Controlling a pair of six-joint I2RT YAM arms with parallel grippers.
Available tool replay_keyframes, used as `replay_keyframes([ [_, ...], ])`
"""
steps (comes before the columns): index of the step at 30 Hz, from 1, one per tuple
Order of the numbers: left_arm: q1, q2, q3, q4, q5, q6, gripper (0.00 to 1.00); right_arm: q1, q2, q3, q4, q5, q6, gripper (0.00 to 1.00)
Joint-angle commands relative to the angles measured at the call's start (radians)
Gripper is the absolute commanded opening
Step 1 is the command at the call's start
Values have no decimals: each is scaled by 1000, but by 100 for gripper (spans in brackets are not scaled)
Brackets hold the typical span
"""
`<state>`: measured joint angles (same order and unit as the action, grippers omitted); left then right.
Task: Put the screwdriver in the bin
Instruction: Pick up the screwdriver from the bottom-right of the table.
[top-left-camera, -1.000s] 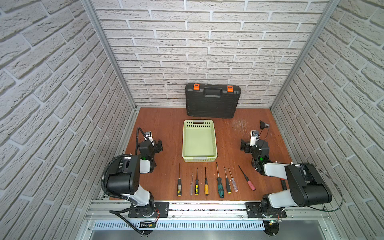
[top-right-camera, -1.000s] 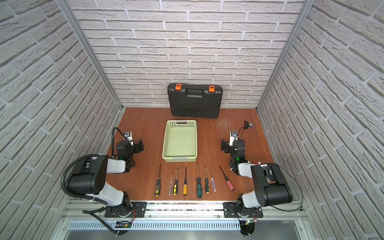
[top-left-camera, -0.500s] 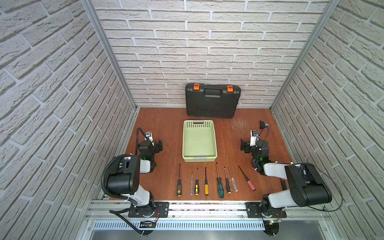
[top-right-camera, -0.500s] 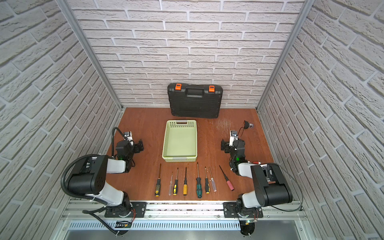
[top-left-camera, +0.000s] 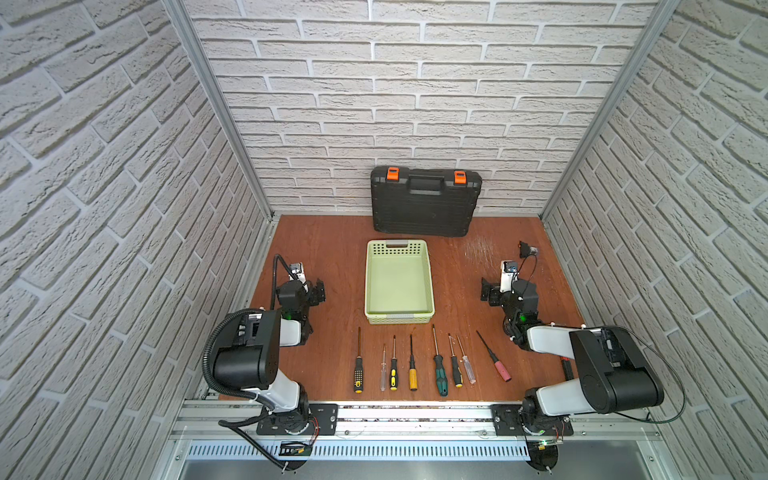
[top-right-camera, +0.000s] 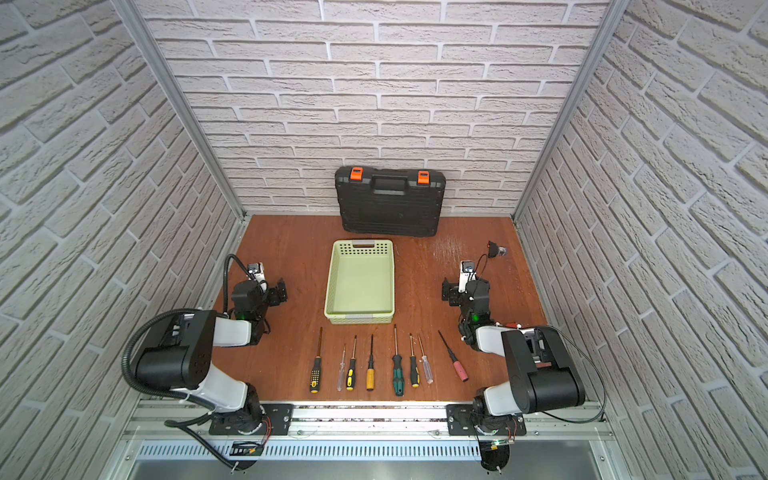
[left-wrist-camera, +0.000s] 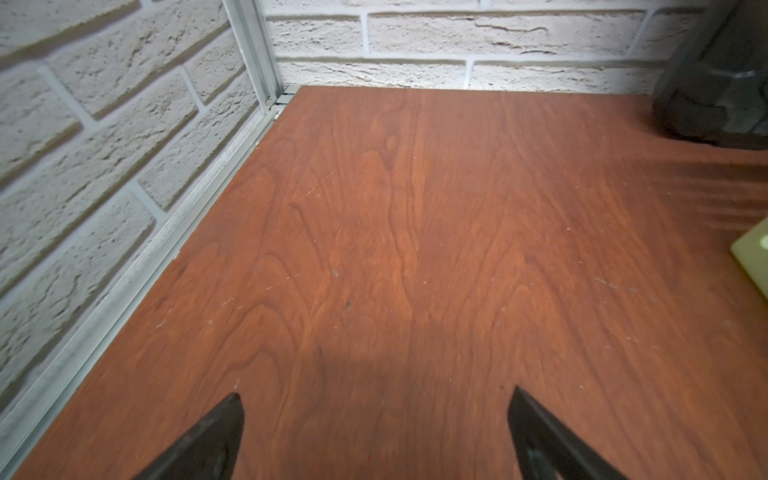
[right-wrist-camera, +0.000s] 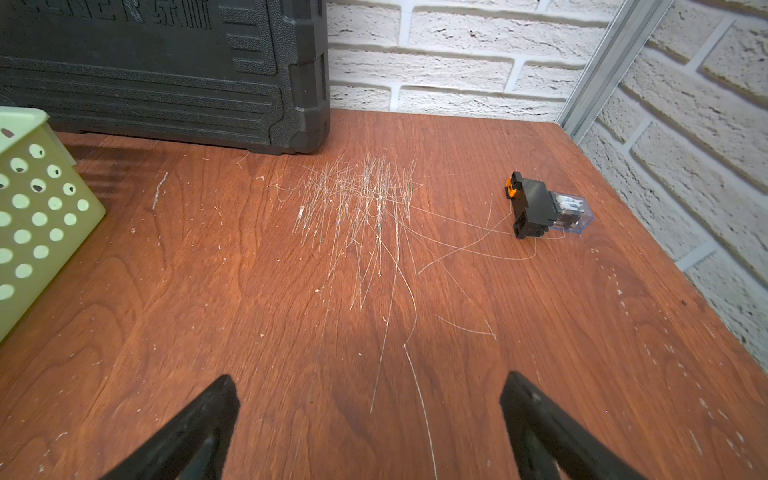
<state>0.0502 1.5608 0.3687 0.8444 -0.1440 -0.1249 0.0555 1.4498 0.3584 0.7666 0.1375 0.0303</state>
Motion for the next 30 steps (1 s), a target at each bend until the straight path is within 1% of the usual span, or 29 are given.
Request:
replay_keyframes([
  [1, 0, -93, 102, -172, -74, -7, 98, 3, -54, 21, -22, 58, 14, 99],
  [2, 0, -126, 140, -254, -76, -7, 98, 3, -106, 67, -154, 92, 29, 99],
  [3, 1, -147, 159, -294, -75, -9, 98, 3, -158, 123, -315, 111, 51, 99],
  [4, 0, -167, 170, -312, -87, -6, 98, 1, -204, 180, -433, 134, 90, 99],
  [6, -5, -211, 201, -384, -132, -26, 98, -5, -266, 289, -633, 113, 145, 99],
  [8, -19, -245, 263, -528, -171, -67, 98, -5, -298, 395, -806, 82, 166, 100],
  [10, -36, -262, 334, -680, -208, -116, 98, -3, -321, 456, -915, 50, 187, 98],
  [14, -78, -275, 466, -975, -216, -194, 97, 6, -362, 517, -1123, -10, 241, 90],
  [16, -110, -283, 516, -1095, -216, -225, 96, 21, -386, 536, -1223, -25, 257, 86],
  [19, -157, -301, 560, -1231, -210, -291, 94, 54, -426, 561, -1386, -34, 289, 80],
  [22, -193, -317, 574, -1315, -199, -380, 94, 105, -469, 570, -1546, -33, 352, 73],
  [25, -235, -331, 559, -1325, -198, -430, 94, 196, -522, 546, -1667, 21, 452, 73],
  [28, -261, -322, 575, -1330, -172, -437, 94, 304, -539, 532, -1785, 93, 558, 71],
  [30, -269, -313, 596, -1341, -134, -433, 94, 397, -532, 540, -1842, 146, 620, 70],
])
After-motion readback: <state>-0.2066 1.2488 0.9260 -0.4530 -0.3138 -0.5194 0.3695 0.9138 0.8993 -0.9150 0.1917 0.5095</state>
